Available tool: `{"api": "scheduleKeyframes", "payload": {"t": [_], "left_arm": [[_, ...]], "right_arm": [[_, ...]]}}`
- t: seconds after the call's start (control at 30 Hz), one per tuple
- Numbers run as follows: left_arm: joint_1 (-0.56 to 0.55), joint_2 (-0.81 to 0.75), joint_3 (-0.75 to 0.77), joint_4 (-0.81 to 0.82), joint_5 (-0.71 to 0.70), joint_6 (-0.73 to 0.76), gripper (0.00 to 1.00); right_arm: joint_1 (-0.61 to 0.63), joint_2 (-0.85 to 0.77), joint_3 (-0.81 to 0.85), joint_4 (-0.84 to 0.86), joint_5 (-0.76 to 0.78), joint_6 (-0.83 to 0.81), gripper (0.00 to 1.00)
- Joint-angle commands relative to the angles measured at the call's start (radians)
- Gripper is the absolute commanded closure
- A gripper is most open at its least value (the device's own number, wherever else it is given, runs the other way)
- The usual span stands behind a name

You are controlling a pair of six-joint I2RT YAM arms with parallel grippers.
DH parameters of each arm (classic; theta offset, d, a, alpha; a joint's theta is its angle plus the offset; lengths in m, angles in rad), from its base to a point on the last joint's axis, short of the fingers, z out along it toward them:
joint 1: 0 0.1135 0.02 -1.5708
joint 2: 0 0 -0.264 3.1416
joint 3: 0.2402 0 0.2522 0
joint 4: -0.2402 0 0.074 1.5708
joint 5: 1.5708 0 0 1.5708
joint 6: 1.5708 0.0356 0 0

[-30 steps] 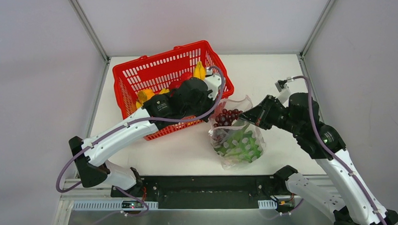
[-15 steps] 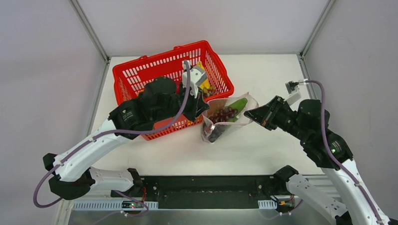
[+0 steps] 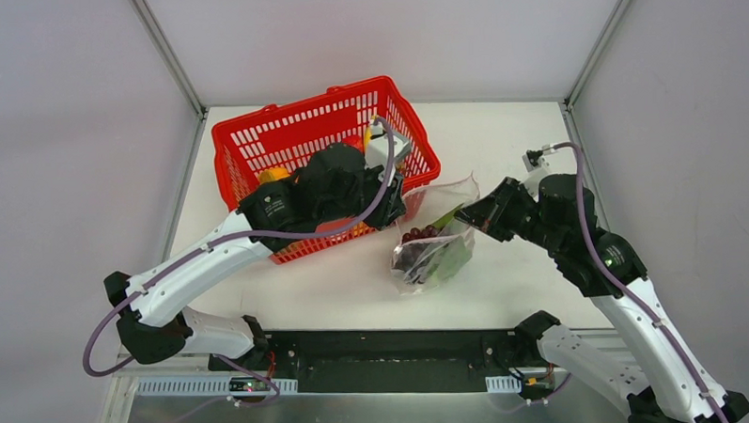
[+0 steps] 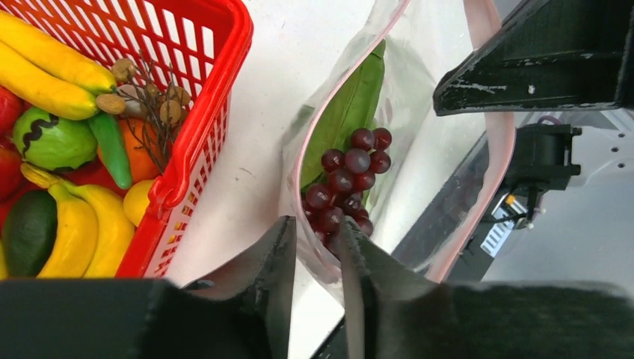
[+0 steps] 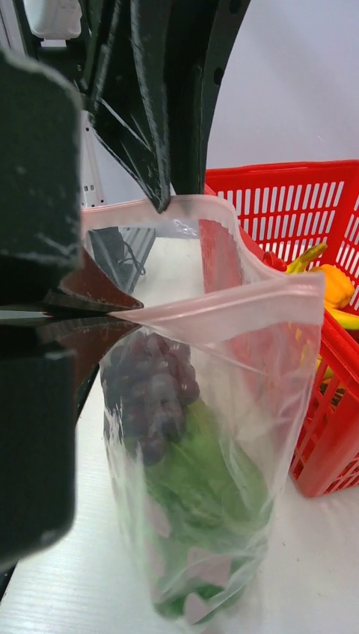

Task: Place the food in the zip-top bag and seal the zipper
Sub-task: Adjust the zipper food storage bag at the center of the board, then pick up the fake fruit from the bin.

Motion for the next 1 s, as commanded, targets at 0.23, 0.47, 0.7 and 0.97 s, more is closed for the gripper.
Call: {"api": "scheduleKeyframes", "payload": {"t": [0.23, 0.47, 0.7, 0.97], "left_arm": [[0.04, -0.04, 0.057, -0.016, -0.099, 0.046, 0.26], [0.182, -0.075, 0.049, 0.005, -0.116, -0.022, 0.08], [0.403, -0.029, -0.056, 0.179, -0.133, -0.136, 0.01], [0.498, 0.256, 0.096, 0.206, -0.092, -0.169, 0.01]], "right_arm": [[-0.002, 0.001, 0.003, 0.069, 0.002, 0.016, 1.0], [-0.003, -0.005, 0.0, 0.073, -0.003, 0.01, 1.0], [-0.002, 0.003, 0.011, 0.08, -0.002, 0.016, 1.0], [-0.004, -0.018, 0.005, 0.075, 0.018, 0.032, 1.0]]}}
